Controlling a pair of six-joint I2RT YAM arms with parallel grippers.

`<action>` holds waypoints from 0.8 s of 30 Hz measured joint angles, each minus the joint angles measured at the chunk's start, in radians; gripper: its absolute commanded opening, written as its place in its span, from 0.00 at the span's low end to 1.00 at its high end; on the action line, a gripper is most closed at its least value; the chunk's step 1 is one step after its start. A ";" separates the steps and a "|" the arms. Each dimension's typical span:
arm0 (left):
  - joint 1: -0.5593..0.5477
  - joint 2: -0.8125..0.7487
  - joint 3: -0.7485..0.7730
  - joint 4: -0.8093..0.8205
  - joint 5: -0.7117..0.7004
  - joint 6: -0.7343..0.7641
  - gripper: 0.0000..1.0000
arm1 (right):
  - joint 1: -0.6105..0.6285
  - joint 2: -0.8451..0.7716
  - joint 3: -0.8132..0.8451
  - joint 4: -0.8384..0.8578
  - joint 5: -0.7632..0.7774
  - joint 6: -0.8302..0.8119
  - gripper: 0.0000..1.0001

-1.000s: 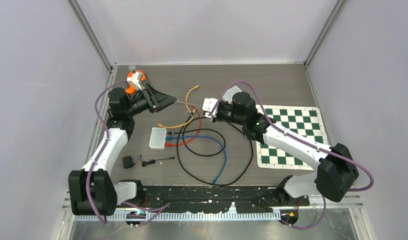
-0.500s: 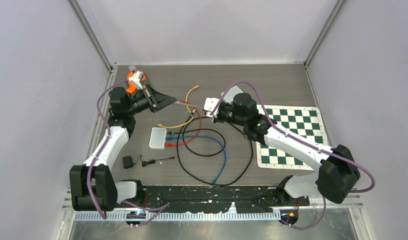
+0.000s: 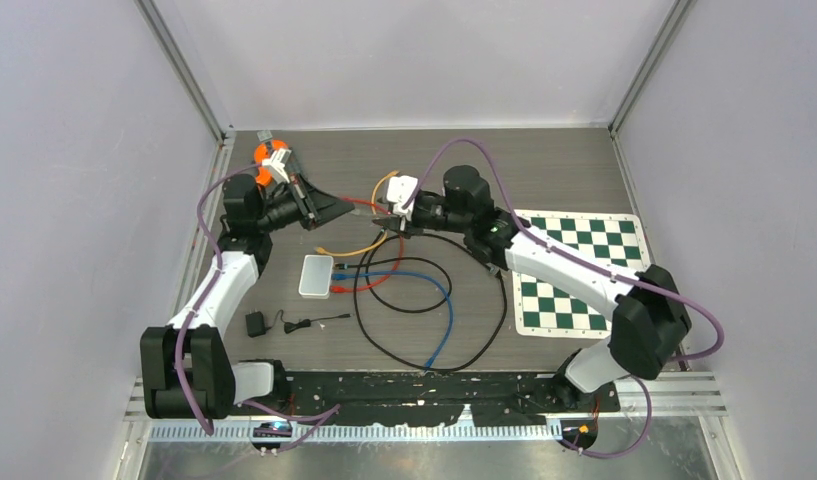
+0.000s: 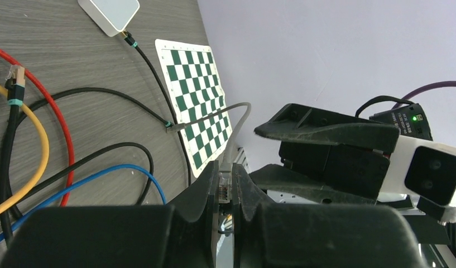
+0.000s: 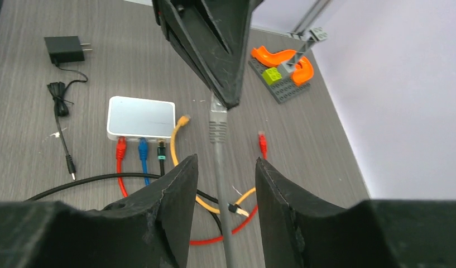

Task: Insert the plug into the switch port
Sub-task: Pick up the connector from the center of the board.

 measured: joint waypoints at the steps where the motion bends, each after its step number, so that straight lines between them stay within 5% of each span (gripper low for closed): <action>1: 0.000 0.000 0.000 -0.005 0.000 0.004 0.00 | 0.008 0.018 0.011 0.000 -0.006 0.000 0.49; 7: 0.000 0.000 0.001 -0.080 0.000 0.047 0.00 | 0.058 0.107 0.052 -0.012 -0.015 -0.002 0.46; 14: 0.002 -0.005 0.003 -0.142 0.003 0.073 0.00 | 0.079 0.148 0.086 -0.014 0.018 -0.024 0.19; 19: 0.003 -0.005 0.013 -0.148 0.003 0.073 0.00 | 0.085 0.148 0.087 -0.006 0.044 -0.035 0.30; 24: 0.003 -0.005 0.015 -0.143 0.012 0.064 0.00 | 0.092 0.150 0.087 -0.007 0.054 -0.044 0.28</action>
